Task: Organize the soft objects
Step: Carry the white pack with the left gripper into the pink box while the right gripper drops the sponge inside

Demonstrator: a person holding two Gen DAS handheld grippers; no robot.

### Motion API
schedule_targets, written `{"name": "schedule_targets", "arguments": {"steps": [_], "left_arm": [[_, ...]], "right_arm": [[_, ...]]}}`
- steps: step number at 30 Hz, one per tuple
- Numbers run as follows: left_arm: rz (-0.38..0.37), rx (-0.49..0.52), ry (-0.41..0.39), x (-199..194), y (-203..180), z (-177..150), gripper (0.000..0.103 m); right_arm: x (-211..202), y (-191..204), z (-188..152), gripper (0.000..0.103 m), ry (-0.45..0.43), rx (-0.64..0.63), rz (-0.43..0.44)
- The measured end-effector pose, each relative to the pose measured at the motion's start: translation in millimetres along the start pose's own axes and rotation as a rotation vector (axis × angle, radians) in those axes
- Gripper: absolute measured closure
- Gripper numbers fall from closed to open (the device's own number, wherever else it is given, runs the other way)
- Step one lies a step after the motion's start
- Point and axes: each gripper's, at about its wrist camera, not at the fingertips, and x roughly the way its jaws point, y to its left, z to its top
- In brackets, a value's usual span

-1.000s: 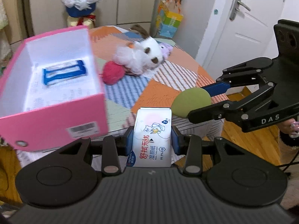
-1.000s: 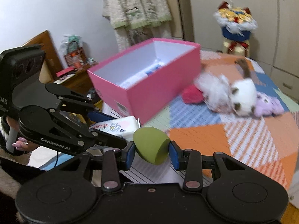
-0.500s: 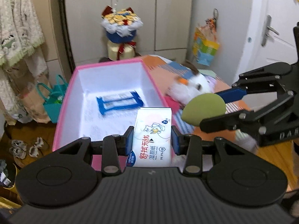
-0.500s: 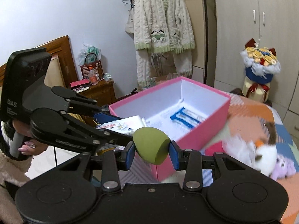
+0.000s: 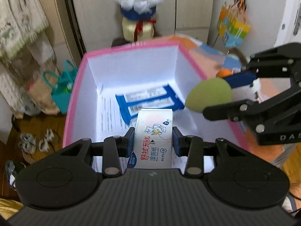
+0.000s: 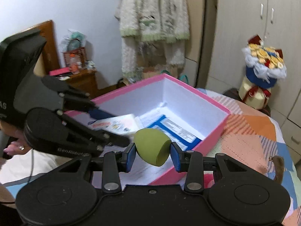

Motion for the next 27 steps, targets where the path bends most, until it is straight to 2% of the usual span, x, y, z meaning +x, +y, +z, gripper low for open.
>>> {"name": "schedule_targets", "arguments": {"steps": [6,11,17,19,21,27], "left_arm": [[0.066,-0.019,0.051,27,13,11,0.064],[0.054,-0.019,0.082,36,19,20,0.064],[0.045,0.002,0.083,38,16,21,0.062],[0.056,0.01,0.078,38,14,20,0.06],[0.074,0.005,0.067,36,13,20,0.047],[0.093,0.034,0.009,15,12,18,0.043]], "right_arm": [[34,-7,10,0.058,0.079,-0.078,-0.001],[52,-1,18,0.058,0.126,-0.194,0.019],[66,3,18,0.058,0.159,-0.243,0.02],[70,5,17,0.058,0.164,-0.256,0.018],[72,6,16,0.055,0.165,-0.265,0.013],[66,11,13,0.049,0.166,-0.252,0.004]]}}
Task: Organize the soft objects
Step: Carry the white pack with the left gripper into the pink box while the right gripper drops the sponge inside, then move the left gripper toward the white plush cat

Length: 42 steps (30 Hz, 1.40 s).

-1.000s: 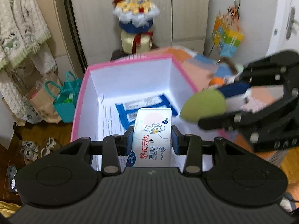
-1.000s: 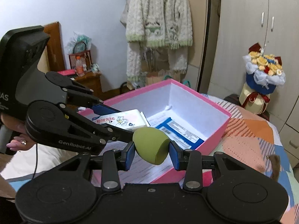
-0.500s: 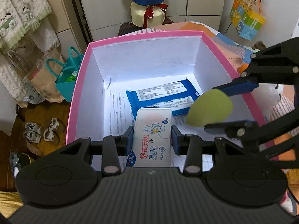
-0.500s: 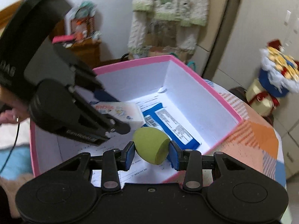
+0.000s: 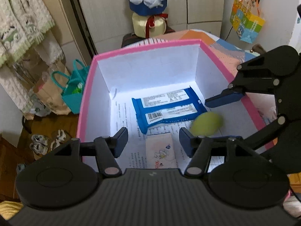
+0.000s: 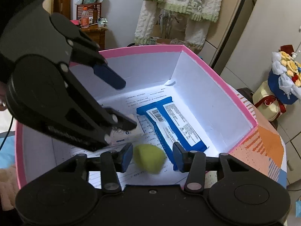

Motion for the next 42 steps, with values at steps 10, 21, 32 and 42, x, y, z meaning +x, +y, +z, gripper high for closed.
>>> {"name": "schedule_targets", "arguments": {"steps": [10,21,32,42], "left_arm": [[-0.04,-0.004,-0.079,-63,-2,-14,0.04],[-0.113,0.036,-0.123,-118,-25,-30,0.036],[-0.179,0.137,-0.168,-156,-79,-46,0.033],[-0.294,0.202,-0.165,-154,-133,-51,0.033]], "right_arm": [[-47,16,-8,0.038,-0.049,0.046,-0.048],[-111,37,-28,0.031,-0.122,0.075,-0.104],[-188,40,-87,0.028,-0.261,0.159,-0.136],[-219,28,-166,0.027,-0.293,0.309,-0.2]]}}
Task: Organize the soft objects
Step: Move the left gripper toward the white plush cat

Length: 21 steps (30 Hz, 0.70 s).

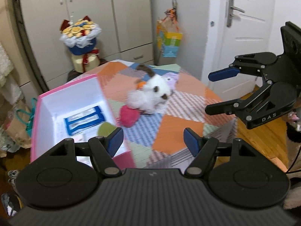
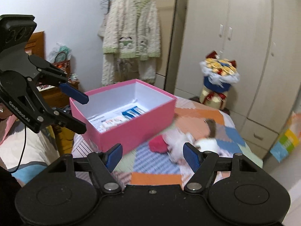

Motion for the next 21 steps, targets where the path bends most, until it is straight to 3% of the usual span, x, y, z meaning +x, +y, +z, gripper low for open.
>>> {"name": "schedule_targets", "arguments": {"steps": [8,16,21], "left_arm": [[-0.036,0.028,0.01,32,-28,10,0.033],[-0.008,0.004,-0.012,68,-33,21,0.033],[0.036,-0.024,-0.074,91,-34,31,0.033]], "right_arm": [[-3,-28,-27,0.024,-0.001,0.083,-0.023],[15,-58,-46,0.024,0.018,0.152,-0.027],[40,-71,-54,0.024,0.014,0.152,-0.053]]}}
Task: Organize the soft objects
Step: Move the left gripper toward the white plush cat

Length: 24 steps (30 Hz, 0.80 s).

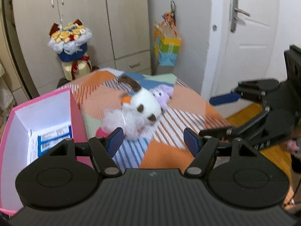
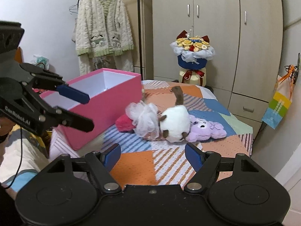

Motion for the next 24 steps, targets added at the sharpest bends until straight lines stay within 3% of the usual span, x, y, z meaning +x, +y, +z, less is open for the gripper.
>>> {"name": "schedule_targets", "arguments": {"steps": [8,14,19,24], "left_arm": [[0.127,-0.022,-0.119,44,-7,11,0.036],[0.123,-0.107,-0.162,82,-9,25,0.042],[0.095,-0.204,-0.13,121,0,33,0.05],[0.054,-0.304,-0.044,156,16,31,0.055]], "right_arm": [[53,-26,-2,0.025,-0.033,0.045,-0.054],[89,-40,3,0.033,-0.058,0.06,-0.057],[110,-43,10,0.043,-0.085,0.05,-0.023],[133,-48,14,0.045,-0.057,0.083,0.005]]}}
